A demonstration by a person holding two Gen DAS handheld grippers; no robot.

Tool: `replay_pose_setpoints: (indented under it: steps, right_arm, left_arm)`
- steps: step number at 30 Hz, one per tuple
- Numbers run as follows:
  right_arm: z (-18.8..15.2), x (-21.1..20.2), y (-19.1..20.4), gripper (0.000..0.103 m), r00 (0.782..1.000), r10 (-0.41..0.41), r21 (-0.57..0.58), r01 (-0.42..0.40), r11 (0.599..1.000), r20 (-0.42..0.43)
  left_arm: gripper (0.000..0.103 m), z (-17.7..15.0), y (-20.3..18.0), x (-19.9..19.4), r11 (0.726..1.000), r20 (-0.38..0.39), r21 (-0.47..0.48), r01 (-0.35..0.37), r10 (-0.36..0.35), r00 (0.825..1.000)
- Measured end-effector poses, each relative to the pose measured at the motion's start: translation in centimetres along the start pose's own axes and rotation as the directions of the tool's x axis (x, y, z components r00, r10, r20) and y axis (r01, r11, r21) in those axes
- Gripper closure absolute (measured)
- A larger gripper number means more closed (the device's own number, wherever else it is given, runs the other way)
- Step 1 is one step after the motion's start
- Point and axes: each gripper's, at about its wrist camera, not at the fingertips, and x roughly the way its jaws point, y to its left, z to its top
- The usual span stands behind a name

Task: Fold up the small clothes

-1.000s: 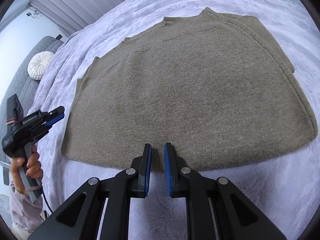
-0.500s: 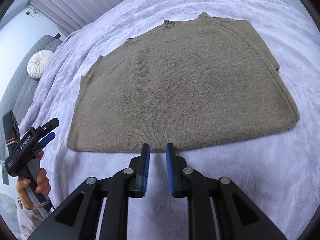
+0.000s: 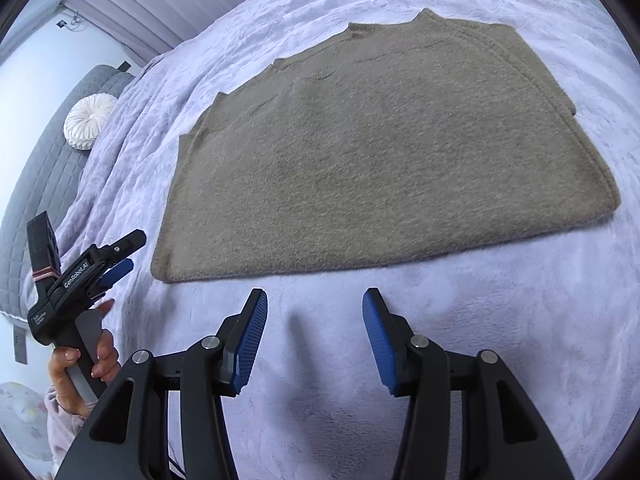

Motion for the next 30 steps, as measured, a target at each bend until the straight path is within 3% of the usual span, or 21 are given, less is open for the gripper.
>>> replay_pose_setpoints:
  steps: [4, 13, 21, 25, 26, 28, 29, 30]
  right_arm:
    - [-0.1, 0.6, 1.1, 0.049, 1.0, 0.028, -0.021, -0.028, 0.999, -0.013]
    - [0.1, 3.4, 3.0, 0.049, 0.979, 0.197, 0.032, -0.195, 0.98, -0.061]
    - [1.4, 7.7, 4.1, 0.049, 0.92, 0.389, 0.223, -0.372, 0.901, -0.04]
    - [1.9, 9.5, 3.7, 0.05, 0.896, 0.443, 0.329, -0.418, 0.847, -0.001]
    - [2.0, 9.8, 3.6, 0.051, 0.89, 0.456, 0.356, -0.429, 0.83, 0.011]
    - [2.3, 10.5, 3.2, 0.069, 0.88, 0.474, 0.395, -0.443, 0.805, 0.021]
    - [2.5, 10.7, 3.0, 0.089, 0.875, 0.484, 0.407, -0.451, 0.794, 0.026]
    - [2.8, 10.7, 2.9, 0.094, 0.866, 0.499, 0.411, -0.468, 0.782, 0.037]
  left_arm:
    - [0.001, -0.4, 0.8, 0.5, 0.996, -0.044, -0.034, 0.081, -0.082, 0.996]
    - [0.001, 0.0, 2.1, 0.4, 0.974, -0.026, -0.12, 0.19, -0.194, 0.981]
    - [0.001, 0.7, 2.6, 1.2, 0.937, -0.024, -0.182, 0.298, -0.307, 0.951]
    - [0.001, 1.5, 2.4, 1.9, 0.945, -0.043, -0.168, 0.279, -0.29, 0.956]
    - [0.001, 1.6, 2.3, 2.2, 0.945, -0.053, -0.163, 0.285, -0.297, 0.954]
    - [0.001, 1.9, 2.1, 2.8, 0.936, -0.079, -0.164, 0.311, -0.327, 0.942]
    - [0.001, 2.1, 1.9, 3.1, 0.927, -0.093, -0.163, 0.339, -0.356, 0.93]
    - [0.001, 2.3, 1.7, 3.3, 0.918, -0.101, -0.164, 0.36, -0.379, 0.92]
